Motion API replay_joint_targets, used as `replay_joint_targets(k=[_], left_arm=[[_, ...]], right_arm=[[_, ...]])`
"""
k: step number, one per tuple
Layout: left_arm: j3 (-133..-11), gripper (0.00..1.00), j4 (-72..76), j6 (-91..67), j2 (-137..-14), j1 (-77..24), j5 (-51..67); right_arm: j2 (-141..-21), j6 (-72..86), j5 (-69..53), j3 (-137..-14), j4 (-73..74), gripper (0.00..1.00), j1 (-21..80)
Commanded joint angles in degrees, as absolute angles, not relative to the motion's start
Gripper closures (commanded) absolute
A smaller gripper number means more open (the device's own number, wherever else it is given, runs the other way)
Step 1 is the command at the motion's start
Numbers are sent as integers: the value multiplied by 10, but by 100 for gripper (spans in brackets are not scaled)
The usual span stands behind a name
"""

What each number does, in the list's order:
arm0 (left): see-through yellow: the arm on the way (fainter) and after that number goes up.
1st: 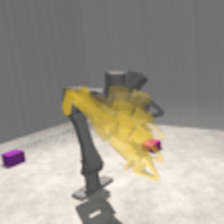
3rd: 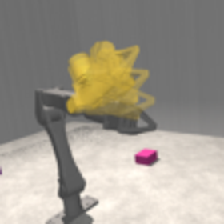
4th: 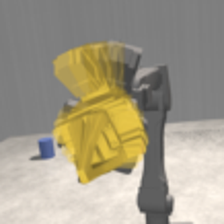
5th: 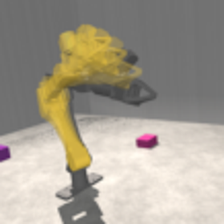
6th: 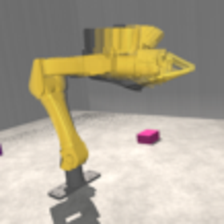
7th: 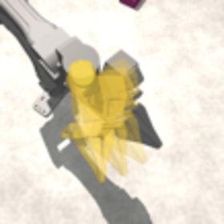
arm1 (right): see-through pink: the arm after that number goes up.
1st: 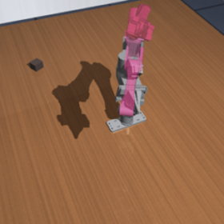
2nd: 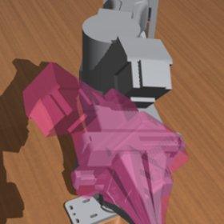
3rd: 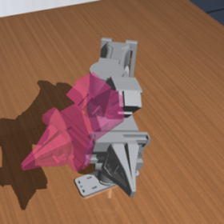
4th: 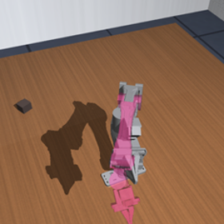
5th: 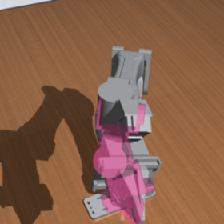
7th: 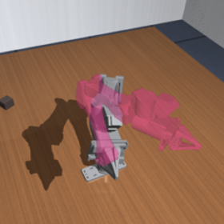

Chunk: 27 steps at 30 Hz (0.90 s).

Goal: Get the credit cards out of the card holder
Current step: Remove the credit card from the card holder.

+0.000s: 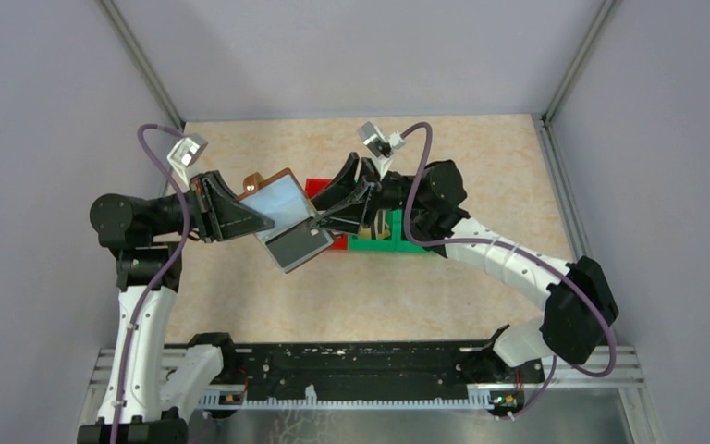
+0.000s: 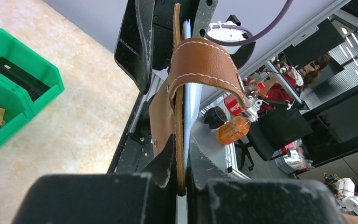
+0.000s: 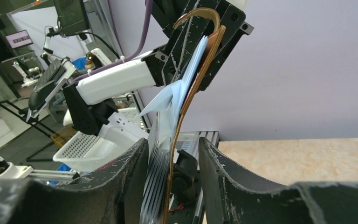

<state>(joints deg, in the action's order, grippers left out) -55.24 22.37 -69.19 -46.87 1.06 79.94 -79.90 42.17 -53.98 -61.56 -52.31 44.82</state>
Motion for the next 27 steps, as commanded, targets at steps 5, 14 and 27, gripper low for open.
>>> replay_joint_targets(k=[5,14,27], left_arm=[[-549,100,233,-699,-460,11,813],[-551,100,192,-654,-461,10,820],[-573,98,62,-510,-462,11,831]], right_arm=[[-826,454,-547,-682,-555,60,445],[-859,426,-577,-736,-484,62,465],[-889,342,-618,-811,-314,70,500]])
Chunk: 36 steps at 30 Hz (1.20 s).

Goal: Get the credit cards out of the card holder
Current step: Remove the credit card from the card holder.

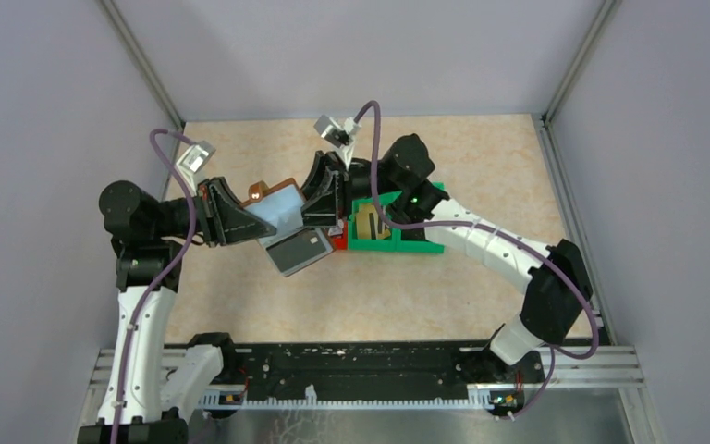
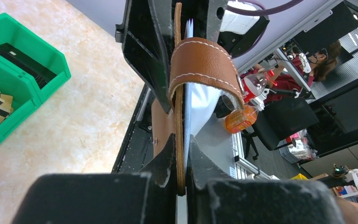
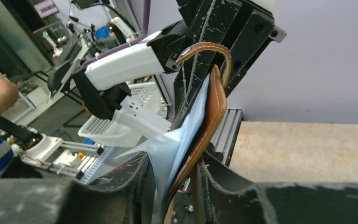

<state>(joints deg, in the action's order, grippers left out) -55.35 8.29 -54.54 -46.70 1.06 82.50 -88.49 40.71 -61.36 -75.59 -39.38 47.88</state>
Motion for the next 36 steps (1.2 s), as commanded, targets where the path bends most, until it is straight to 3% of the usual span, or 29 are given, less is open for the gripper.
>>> replay_joint_targets(k=[1,4,5,7,12,18,25,31,34,36], left_arm=[[-574,86,62,-509,-463,10,831],[-581,29,57,-501,-462,10,823],[-586,12,44,-492,-464,10,818],[-594,1,30,-481,-463,10,811],[-598,1,5,-448,-457,10,807],[-610,1,-77,-371,-454,11,782],[-604,3,-80,-357,-450,11,770],[-560,12,-9,-440,-439,10,771],[-542,23,46,-484,-436,10,774],[-539,37,62,-497,-435,10,776]], right_arm=[[-892,333,-619,-819,-294,74,502],[-908,353,-613,-839,-269,97,501],[-912,366,-606,-843,-271,100,497],[-913,403,-590,-837,-304,100,485],[-893,504,-516,-795,-441,100,458],[-843,550,-366,-734,-500,100,455],[-812,616,-193,-625,-647,100,487],[-834,628,-106,-599,-724,100,531],[-848,637,-75,-588,-764,100,546],[-852,633,-57,-580,-782,100,555]])
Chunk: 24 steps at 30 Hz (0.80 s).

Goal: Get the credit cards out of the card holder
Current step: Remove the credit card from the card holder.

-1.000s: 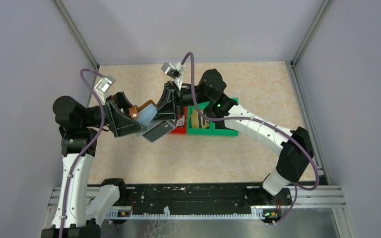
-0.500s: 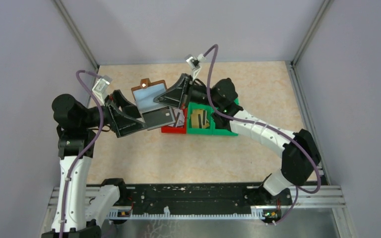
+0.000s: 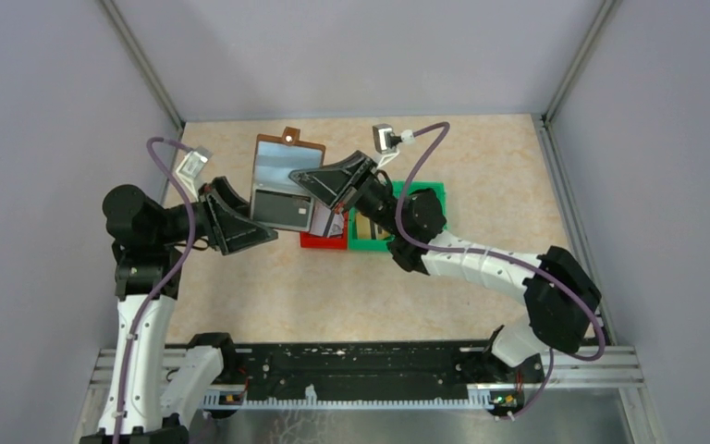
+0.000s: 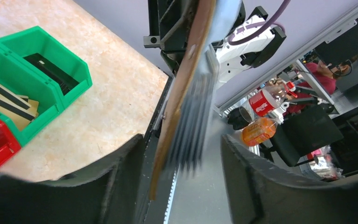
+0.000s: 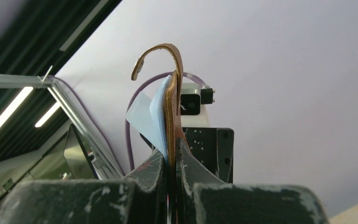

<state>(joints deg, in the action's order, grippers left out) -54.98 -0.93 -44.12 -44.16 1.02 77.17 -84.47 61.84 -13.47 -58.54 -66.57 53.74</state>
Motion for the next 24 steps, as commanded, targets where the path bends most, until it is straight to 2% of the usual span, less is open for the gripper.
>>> replay_joint_targets(k=[1,3,7,10,12,14,19,24], left_arm=[[-537,44,72,-505,-434,11,777],[-534,55,90,-524,-435,11,775],[-527,68,130,-558,-434,10,768],[-523,82,128,-551,-434,11,766],[-524,92,105,-521,-434,10,767],[-530,98,70,-476,-433,11,768],[-552,100,-22,-373,-436,11,797],[-550,100,-68,-298,-438,11,818]], right_arm=[[-854,629,-52,-576,-789,100,558],[-858,625,-49,-572,-796,100,561],[-859,618,-50,-559,-805,100,564],[-848,602,-55,-542,-802,100,564],[-841,587,-85,-540,-794,85,553],[-833,582,-127,-551,-752,77,533],[-819,533,-261,-604,-622,59,497],[-824,510,-364,-662,-520,59,478]])
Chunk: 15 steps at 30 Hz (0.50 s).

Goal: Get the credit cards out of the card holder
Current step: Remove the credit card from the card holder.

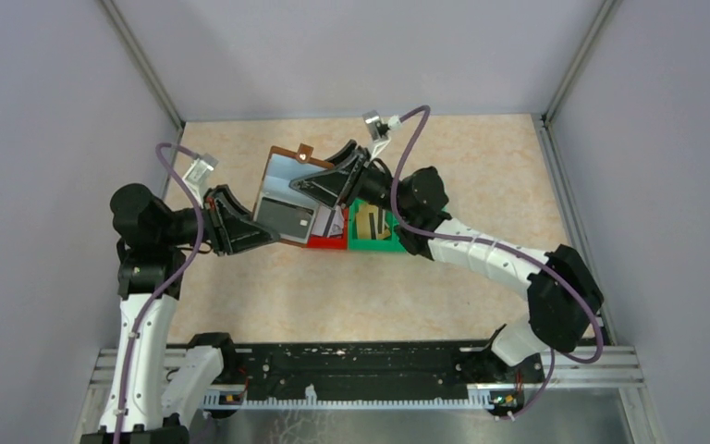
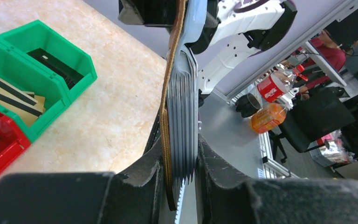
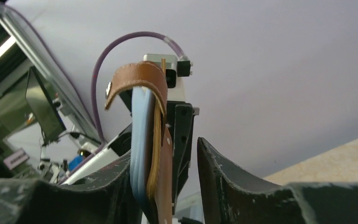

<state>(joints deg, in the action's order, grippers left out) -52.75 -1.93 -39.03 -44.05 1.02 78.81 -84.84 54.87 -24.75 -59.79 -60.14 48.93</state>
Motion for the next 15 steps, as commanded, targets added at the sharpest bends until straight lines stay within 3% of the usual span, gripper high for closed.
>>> replay_joint_targets(k=[1,9,15], left_arm=[[-555,100,-92,-271,-440,11,821],[-614,100,-276,-72,-460,11,835],[-631,100,-322,-13,-467,11,824]], right_arm=[[-827,504,-387,-675,-493,60,477],[-837,480,-494,-738,-378,83,459],[-833,436,-558,-774,-281,86,453]])
